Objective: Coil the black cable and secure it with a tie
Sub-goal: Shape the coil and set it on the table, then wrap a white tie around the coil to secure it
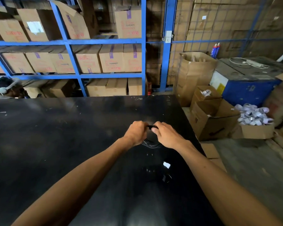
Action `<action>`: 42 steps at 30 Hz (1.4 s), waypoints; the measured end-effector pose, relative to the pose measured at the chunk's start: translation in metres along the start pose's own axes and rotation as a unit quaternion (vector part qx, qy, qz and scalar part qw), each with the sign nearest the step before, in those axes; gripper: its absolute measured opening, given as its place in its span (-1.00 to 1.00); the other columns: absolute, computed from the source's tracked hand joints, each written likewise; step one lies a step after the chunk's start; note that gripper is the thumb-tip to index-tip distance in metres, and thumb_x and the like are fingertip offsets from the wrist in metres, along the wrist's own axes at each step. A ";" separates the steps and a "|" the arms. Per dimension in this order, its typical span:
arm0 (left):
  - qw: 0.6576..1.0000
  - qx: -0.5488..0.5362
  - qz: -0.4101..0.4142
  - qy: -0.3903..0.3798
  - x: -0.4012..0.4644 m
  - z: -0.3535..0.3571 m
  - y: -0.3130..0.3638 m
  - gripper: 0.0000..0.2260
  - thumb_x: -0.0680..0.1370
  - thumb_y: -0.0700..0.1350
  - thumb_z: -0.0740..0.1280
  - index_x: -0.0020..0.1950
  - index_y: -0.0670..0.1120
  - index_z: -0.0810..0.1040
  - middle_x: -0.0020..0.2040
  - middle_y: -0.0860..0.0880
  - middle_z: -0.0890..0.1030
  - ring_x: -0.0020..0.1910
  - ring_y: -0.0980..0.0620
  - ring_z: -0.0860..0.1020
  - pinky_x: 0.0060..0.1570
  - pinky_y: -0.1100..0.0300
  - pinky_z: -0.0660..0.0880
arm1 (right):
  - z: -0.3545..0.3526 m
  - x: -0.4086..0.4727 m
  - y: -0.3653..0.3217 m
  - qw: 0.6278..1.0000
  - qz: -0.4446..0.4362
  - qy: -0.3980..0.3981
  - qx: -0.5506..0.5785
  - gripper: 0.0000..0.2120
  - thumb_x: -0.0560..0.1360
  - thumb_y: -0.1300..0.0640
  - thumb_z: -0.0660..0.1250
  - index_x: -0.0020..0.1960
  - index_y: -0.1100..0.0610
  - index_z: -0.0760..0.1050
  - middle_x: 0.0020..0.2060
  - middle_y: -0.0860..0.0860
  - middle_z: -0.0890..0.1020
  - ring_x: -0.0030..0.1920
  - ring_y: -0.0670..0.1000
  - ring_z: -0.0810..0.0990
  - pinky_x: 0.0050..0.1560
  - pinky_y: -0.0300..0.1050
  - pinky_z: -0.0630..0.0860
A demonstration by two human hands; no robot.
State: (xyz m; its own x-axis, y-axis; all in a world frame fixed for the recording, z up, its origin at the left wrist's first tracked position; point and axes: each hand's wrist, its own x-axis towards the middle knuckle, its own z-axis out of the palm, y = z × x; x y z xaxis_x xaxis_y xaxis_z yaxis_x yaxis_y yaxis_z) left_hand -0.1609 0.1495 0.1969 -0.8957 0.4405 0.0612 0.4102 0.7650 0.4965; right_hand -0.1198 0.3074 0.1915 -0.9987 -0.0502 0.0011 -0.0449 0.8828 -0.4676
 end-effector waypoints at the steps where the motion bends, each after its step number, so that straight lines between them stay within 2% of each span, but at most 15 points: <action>1: 1.000 -0.004 -0.008 -0.011 0.001 0.009 -0.003 -0.81 0.59 -0.23 0.21 0.03 -0.21 0.62 -0.03 -0.23 0.66 -0.06 -0.27 0.59 -0.13 0.04 0.43 | 0.005 -0.001 0.007 1.000 0.003 -0.014 0.016 -0.74 0.69 -0.02 0.15 0.26 0.11 0.44 0.06 0.04 0.51 0.14 0.10 0.55 0.10 0.03 0.48; 4: 0.998 -0.021 -0.040 -0.037 0.001 0.035 -0.017 -0.79 0.60 -0.23 0.19 0.05 -0.21 0.62 -0.03 -0.23 0.65 -0.09 -0.23 0.59 -0.14 0.04 0.45 | 0.022 -0.007 0.030 0.996 0.039 -0.020 0.076 -0.64 0.66 -0.07 0.17 0.37 0.07 0.42 0.17 -0.04 0.47 0.21 -0.02 0.48 0.29 0.03 0.46; 7: 0.994 -0.034 -0.091 -0.056 0.000 0.059 -0.037 -0.77 0.62 -0.22 0.19 0.10 -0.21 0.63 -0.03 -0.24 0.65 -0.07 -0.25 0.62 -0.15 0.03 0.50 | 0.048 -0.016 0.064 0.994 0.060 0.005 0.087 -0.77 0.62 0.11 0.27 0.25 0.09 0.52 0.15 0.05 0.55 0.15 0.06 0.59 0.20 0.03 0.54; 10: 0.988 -0.038 -0.127 -0.076 -0.003 0.081 -0.058 -0.78 0.62 -0.23 0.20 0.06 -0.24 0.63 -0.05 -0.26 0.66 -0.08 -0.27 0.62 -0.19 0.03 0.49 | 0.077 -0.033 0.095 0.992 0.065 -0.109 -0.001 -0.76 0.55 0.26 0.29 0.15 0.03 0.56 0.03 -0.03 0.49 0.10 0.09 0.58 0.11 0.01 0.55; 12: 0.985 -0.031 -0.145 -0.084 -0.005 0.094 -0.068 -0.80 0.61 -0.24 0.20 0.02 -0.25 0.62 -0.07 -0.26 0.66 -0.08 -0.28 0.62 -0.22 0.09 0.40 | 0.097 -0.043 0.109 0.978 0.076 -0.194 -0.032 -0.71 0.53 0.19 0.32 0.22 -0.04 0.54 0.03 -0.05 0.46 0.13 0.10 0.57 0.08 -0.03 0.53; 14: 0.983 -0.028 -0.156 -0.093 -0.008 0.104 -0.074 -0.80 0.60 -0.25 0.21 0.00 -0.26 0.62 -0.08 -0.27 0.66 -0.08 -0.29 0.62 -0.22 0.11 0.38 | 0.116 -0.050 0.114 0.969 0.100 -0.225 -0.028 -0.65 0.50 -0.02 0.39 0.28 -0.06 0.52 0.09 0.00 0.55 0.15 0.10 0.59 0.05 -0.04 0.51; 17: 0.980 -0.031 -0.166 -0.103 -0.010 0.118 -0.080 -0.78 0.60 -0.24 0.20 0.02 -0.28 0.63 -0.06 -0.29 0.66 -0.05 -0.31 0.61 -0.21 0.11 0.37 | 0.139 -0.048 0.115 0.963 0.171 -0.209 -0.002 -0.56 0.48 -0.11 0.43 0.27 0.09 0.55 0.13 0.08 0.65 0.13 0.15 0.64 0.08 -0.02 0.57; 20: 0.978 -0.039 -0.171 -0.113 -0.009 0.124 -0.084 -0.79 0.59 -0.25 0.20 -0.04 -0.28 0.62 -0.08 -0.30 0.66 -0.06 -0.32 0.60 -0.21 0.10 0.37 | 0.154 -0.040 0.114 0.961 0.179 -0.210 -0.031 -0.81 0.51 0.16 0.39 0.09 0.16 0.67 0.13 0.13 0.68 0.10 0.21 0.66 0.12 -0.01 0.60; 25: 0.976 -0.052 -0.186 -0.096 -0.005 0.122 -0.089 -0.77 0.60 -0.25 0.19 -0.02 -0.28 0.63 -0.09 -0.30 0.66 -0.07 -0.32 0.60 -0.21 0.10 0.37 | 0.129 -0.017 0.112 0.983 0.131 -0.127 0.015 -0.81 0.46 0.30 0.35 -0.11 0.12 0.73 -0.06 0.07 0.73 -0.03 0.11 0.70 0.01 -0.06 0.63; 29: 0.975 -0.072 -0.195 -0.075 0.000 0.117 -0.086 -0.76 0.61 -0.22 0.20 0.04 -0.25 0.65 -0.09 -0.28 0.66 -0.10 -0.28 0.61 -0.22 0.12 0.39 | 0.084 0.004 0.093 0.993 0.004 -0.018 0.115 -0.86 0.46 0.30 0.49 -0.03 0.14 0.74 -0.09 0.07 0.72 -0.08 0.03 0.68 0.02 -0.07 0.57; 32: 0.979 -0.086 -0.177 -0.053 0.004 0.114 -0.077 -0.76 0.60 -0.21 0.22 0.08 -0.19 0.68 -0.14 -0.24 0.66 -0.14 -0.23 0.60 -0.23 0.13 0.37 | 0.073 0.006 0.077 0.991 -0.076 -0.026 0.108 -0.86 0.45 0.29 0.49 -0.02 0.13 0.74 -0.10 0.06 0.74 -0.08 0.02 0.69 0.04 -0.10 0.58; 35: 0.984 -0.103 -0.143 -0.038 0.006 0.109 -0.068 -0.77 0.61 -0.21 0.23 0.10 -0.16 0.67 -0.23 -0.13 0.62 -0.21 -0.15 0.59 -0.23 0.13 0.41 | 0.085 0.003 0.070 0.992 -0.086 -0.054 0.079 -0.85 0.48 0.28 0.45 -0.02 0.10 0.73 -0.09 0.01 0.77 -0.05 0.00 0.71 0.07 -0.08 0.59; 37: 0.985 -0.111 -0.128 -0.031 0.007 0.105 -0.063 -0.76 0.62 -0.19 0.23 0.16 -0.21 0.64 -0.14 -0.18 0.67 -0.13 -0.18 0.63 -0.14 0.04 0.53 | 0.092 0.000 0.067 0.993 -0.084 -0.058 0.066 -0.85 0.51 0.28 0.42 -0.01 0.08 0.71 -0.09 0.01 0.77 -0.05 0.02 0.72 0.05 -0.05 0.60; 39: 0.987 -0.110 -0.113 -0.031 0.007 0.100 -0.061 -0.71 0.63 -0.16 0.24 0.31 -0.20 0.58 -0.02 -0.21 0.69 -0.07 -0.17 0.65 -0.02 0.02 0.58 | 0.095 -0.002 0.065 0.995 -0.083 -0.042 0.048 -0.85 0.54 0.26 0.39 0.02 0.07 0.68 -0.10 0.04 0.75 -0.05 0.08 0.72 -0.01 0.02 0.60; 42: 0.989 -0.109 -0.091 -0.044 0.004 0.092 -0.058 -0.66 0.64 -0.15 0.23 0.41 -0.17 0.51 -0.02 -0.21 0.69 -0.08 -0.14 0.65 -0.02 0.02 0.57 | 0.090 -0.004 0.059 0.996 -0.089 0.018 -0.006 -0.87 0.55 0.27 0.39 0.05 0.13 0.66 -0.07 0.08 0.74 -0.04 0.11 0.69 -0.04 0.05 0.60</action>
State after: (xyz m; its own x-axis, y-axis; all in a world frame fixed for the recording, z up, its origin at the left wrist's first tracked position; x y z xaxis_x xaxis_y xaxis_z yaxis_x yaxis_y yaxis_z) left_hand -0.1726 0.1508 0.0887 -0.9288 0.3516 -0.1173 0.1882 0.7201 0.6678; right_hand -0.1163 0.3172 0.0841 -0.9752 -0.1894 0.1143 -0.2208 0.8668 -0.4471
